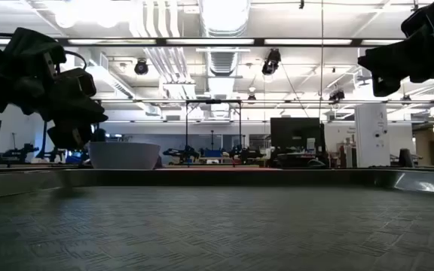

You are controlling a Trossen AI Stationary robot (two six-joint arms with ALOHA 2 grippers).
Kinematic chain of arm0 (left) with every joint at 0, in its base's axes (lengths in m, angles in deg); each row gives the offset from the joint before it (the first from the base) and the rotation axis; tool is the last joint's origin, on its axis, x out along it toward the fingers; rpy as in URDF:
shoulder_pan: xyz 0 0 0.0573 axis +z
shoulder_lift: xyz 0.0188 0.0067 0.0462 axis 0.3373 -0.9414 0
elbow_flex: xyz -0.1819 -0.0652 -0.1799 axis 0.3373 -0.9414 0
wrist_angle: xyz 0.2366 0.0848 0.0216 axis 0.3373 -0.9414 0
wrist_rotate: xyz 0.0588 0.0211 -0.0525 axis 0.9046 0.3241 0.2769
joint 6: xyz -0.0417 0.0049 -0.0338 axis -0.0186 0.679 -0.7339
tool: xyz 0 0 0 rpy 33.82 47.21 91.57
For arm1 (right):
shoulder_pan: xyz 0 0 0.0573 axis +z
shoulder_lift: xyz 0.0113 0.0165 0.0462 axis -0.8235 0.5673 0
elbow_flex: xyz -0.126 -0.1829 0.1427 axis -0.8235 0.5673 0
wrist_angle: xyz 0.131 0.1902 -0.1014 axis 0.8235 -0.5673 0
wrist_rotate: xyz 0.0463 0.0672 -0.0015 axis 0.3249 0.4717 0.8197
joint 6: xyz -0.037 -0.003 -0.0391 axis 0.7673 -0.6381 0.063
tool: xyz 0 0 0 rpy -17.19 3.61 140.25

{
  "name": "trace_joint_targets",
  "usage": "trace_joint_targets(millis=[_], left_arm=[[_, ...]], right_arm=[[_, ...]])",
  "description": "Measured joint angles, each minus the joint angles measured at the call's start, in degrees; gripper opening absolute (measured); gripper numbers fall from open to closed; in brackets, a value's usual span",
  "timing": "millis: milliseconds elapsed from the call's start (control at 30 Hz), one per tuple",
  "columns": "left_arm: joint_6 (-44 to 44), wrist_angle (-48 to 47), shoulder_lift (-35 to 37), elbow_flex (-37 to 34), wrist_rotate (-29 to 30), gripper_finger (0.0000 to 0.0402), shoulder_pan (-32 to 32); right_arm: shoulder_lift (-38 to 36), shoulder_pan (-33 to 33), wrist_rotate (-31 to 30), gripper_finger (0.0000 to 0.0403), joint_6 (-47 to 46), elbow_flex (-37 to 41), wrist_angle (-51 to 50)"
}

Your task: Set up tray

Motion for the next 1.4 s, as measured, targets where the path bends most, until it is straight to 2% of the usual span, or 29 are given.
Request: trace_joint_targets(millis=[433, 800, 1200, 1400], left_arm=[[0.00, 0.02, 0.00, 0.00, -0.02, 0.0033, 0.00], [0.01, 0.01, 0.01, 0.00, 0.00, 0.0033, -0.01], [0.00, 0.00, 0.02, 0.00, -0.02, 0.0033, -0.01], [0.01, 0.00, 0.01, 0.00, -0.01, 0.0033, 0.00]], right_arm=[[-0.02, -0.02, 0.00, 0.0082, 0.00, 0.00, 0.00], [-0.04, -0.02, 0.00, 0.0068, 0.00, 0.00, 0.02], [-0.04, 0.00, 0.00, 0.0082, 0.00, 0.00, 0.01], [-0.02, 0.00, -0.39, 0.0075, -0.12, 0.00, 0.14]])
